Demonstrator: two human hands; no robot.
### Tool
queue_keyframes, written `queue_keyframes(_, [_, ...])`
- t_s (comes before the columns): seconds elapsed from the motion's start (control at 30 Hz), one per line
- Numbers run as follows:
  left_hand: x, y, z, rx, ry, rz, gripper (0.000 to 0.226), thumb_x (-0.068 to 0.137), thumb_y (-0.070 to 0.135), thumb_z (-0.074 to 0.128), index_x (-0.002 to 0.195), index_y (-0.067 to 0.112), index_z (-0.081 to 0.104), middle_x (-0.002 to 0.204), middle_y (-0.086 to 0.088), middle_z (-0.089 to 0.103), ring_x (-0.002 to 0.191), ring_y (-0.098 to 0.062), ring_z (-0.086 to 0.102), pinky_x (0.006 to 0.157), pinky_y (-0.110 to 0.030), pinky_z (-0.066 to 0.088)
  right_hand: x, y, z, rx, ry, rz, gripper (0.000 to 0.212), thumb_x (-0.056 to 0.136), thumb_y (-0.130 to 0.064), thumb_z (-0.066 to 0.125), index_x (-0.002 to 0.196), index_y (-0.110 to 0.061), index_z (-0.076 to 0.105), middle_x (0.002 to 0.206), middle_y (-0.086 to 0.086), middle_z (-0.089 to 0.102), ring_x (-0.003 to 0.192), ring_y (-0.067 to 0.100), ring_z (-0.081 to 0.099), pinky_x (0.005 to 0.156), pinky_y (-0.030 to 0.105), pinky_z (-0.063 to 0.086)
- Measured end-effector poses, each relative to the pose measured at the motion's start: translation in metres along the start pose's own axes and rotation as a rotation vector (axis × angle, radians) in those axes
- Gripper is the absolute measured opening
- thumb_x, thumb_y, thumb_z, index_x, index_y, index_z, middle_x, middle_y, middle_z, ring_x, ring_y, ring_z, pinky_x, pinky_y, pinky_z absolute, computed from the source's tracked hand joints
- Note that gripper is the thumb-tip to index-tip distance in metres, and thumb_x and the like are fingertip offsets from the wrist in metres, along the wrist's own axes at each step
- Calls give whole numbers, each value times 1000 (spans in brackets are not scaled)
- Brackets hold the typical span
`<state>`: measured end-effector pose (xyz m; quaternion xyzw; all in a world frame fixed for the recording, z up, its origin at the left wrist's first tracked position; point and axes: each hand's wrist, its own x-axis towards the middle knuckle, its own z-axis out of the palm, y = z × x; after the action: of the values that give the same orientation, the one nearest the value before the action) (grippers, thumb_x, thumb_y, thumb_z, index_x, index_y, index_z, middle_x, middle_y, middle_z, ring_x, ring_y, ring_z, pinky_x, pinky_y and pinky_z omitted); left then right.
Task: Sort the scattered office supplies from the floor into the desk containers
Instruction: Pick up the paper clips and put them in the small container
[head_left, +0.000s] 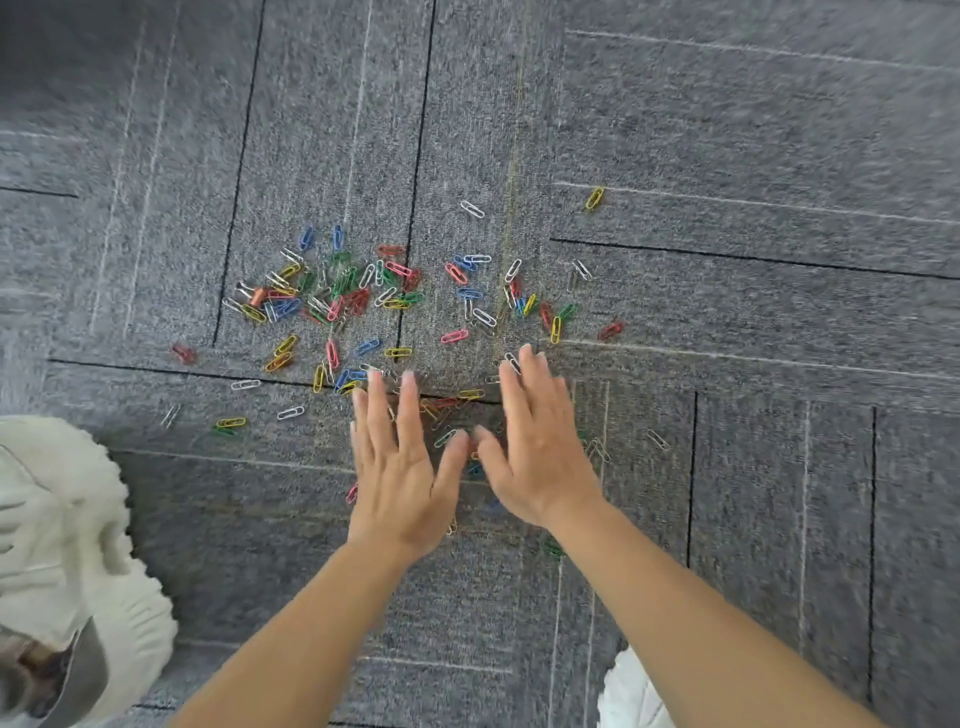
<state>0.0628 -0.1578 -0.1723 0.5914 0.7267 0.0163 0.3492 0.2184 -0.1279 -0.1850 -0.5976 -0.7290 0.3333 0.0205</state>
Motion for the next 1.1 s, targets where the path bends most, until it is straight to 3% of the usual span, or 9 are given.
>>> queue_keyframes(0.07, [15, -14, -16, 32, 120, -89, 78, 98, 62, 25, 154, 30, -20, 157, 1, -37, 144, -19, -36, 114, -37, -22, 8, 13, -12, -4, 194, 41, 69, 96, -43, 30, 154, -6, 22, 165, 15, 2, 152, 26, -8, 123, 46, -3])
queue_keyframes(0.13, [35, -38, -36, 73, 211, -247, 80, 98, 61, 29, 154, 27, -17, 159, -4, -33, 146, -26, -31, 116, -44, -18, 23, 35, -32, -69, 254, 151, 70, 98, -44, 33, 156, -6, 17, 165, 14, -2, 152, 26, -10, 123, 44, -5])
queue_keyframes(0.27, [62, -72, -65, -37, 230, -518, 91, 92, 69, 26, 156, 18, -16, 161, -7, -29, 148, -29, -26, 118, -47, -14, 47, 64, -59, -241, -11, 219, 93, 95, -61, 30, 153, -8, -20, 160, 15, -27, 148, 28, -24, 123, 49, -5])
queue_keyframes(0.43, [29, -41, -27, 17, 42, -166, 87, 92, 69, 11, 152, 18, -25, 155, -3, -40, 143, -21, -37, 117, -45, -19, 33, 34, -32, -366, -237, -185, 96, 94, -65, 23, 149, -7, -30, 156, 13, -36, 146, 24, -31, 123, 44, -6])
queue_keyframes(0.6, [16, -30, -18, -23, 68, -26, 81, 94, 65, 16, 155, 25, -17, 159, 4, -34, 144, -12, -34, 115, -35, -20, 31, 27, -24, -79, 15, -224, 78, 96, -44, 44, 156, -6, 13, 165, 13, 4, 153, 23, -1, 124, 38, 3])
queue_keyframes(0.67, [29, -43, -34, -48, 165, -164, 79, 95, 63, 21, 157, 25, -11, 162, 1, -27, 147, -18, -29, 117, -39, -18, 39, 35, -34, -94, 107, -128, 75, 94, -44, 43, 155, -8, 18, 165, 14, 7, 153, 25, 3, 123, 39, 3])
queue_keyframes(0.83, [76, -96, -86, -18, 271, -589, 85, 93, 71, 26, 154, 30, -17, 161, -3, -29, 147, -33, -25, 117, -57, -12, 70, 46, -56, -236, 45, 222, 88, 97, -58, 37, 156, -18, -14, 162, 12, -24, 149, 27, -21, 123, 47, -6])
queue_keyframes(0.93, [94, -92, -87, -127, 264, -736, 92, 88, 76, 28, 154, 33, -18, 162, 0, -27, 147, -34, -25, 116, -59, -13, 89, 28, -46, -242, 24, 278, 97, 92, -68, 35, 155, -16, -19, 160, 16, -27, 148, 32, -24, 120, 50, -11])
queue_keyframes(1.1, [68, -50, -43, -67, 202, -287, 88, 93, 67, 27, 157, 21, -10, 163, 0, -22, 148, -24, -26, 116, -46, -19, 68, -13, -11, -255, -107, -160, 89, 95, -57, 32, 156, -6, -7, 163, 13, -17, 150, 26, -19, 124, 45, -4])
